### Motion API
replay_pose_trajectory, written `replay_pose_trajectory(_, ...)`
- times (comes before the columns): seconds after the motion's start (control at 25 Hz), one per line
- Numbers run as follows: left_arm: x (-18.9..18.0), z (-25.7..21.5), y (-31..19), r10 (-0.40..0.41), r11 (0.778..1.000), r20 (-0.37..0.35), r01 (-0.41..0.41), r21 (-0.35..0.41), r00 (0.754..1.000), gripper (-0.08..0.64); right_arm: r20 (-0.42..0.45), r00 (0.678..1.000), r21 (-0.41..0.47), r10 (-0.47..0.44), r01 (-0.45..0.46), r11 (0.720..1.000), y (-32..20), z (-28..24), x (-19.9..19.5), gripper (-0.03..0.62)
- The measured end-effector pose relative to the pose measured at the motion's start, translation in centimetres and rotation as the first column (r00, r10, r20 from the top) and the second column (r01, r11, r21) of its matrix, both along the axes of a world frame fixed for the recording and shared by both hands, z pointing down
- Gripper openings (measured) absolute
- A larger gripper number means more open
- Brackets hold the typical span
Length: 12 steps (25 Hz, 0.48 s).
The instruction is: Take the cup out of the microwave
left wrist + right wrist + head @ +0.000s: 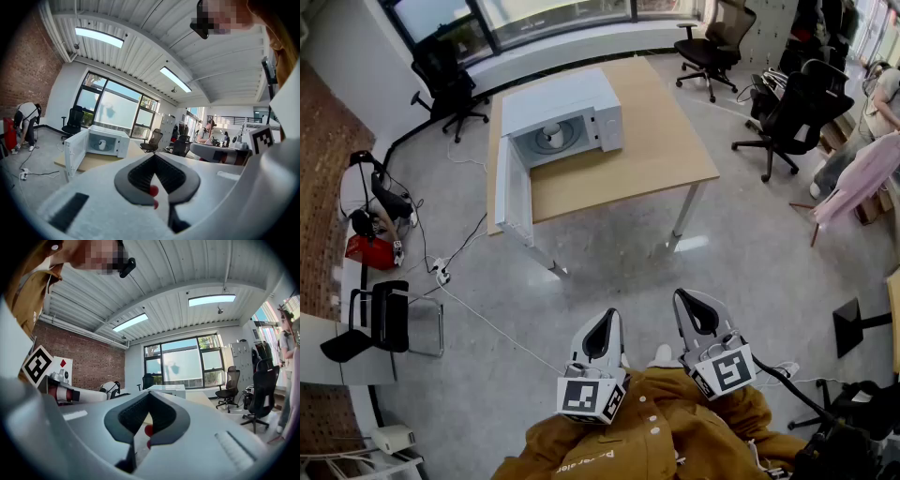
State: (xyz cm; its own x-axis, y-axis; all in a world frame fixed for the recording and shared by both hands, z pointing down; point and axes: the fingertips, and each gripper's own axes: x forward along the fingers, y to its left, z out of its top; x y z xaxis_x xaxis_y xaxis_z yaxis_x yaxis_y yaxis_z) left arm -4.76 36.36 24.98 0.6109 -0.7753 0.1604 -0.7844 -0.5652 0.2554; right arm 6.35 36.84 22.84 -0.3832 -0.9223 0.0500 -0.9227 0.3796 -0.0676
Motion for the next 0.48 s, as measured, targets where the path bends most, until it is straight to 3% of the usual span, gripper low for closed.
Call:
replay_pose_trajectory(0.36,0.51,-0.35,0.82,-0.012,1.0,0.022,0.012,0.007,1.0,0.005,-0.013,1.0,-0.006,-0.025,0.025,1.0,0.15,-0.12,0.11,0.006)
replay_pose_trajectory(0.48,0.16,-0.38,0.58,-0.035,0.999,0.022,0.034,0.007,0.999,0.005,0.019,0.998,-0.02,-0.053,0.053,0.998,0.01,-0.05,0.0,0.006)
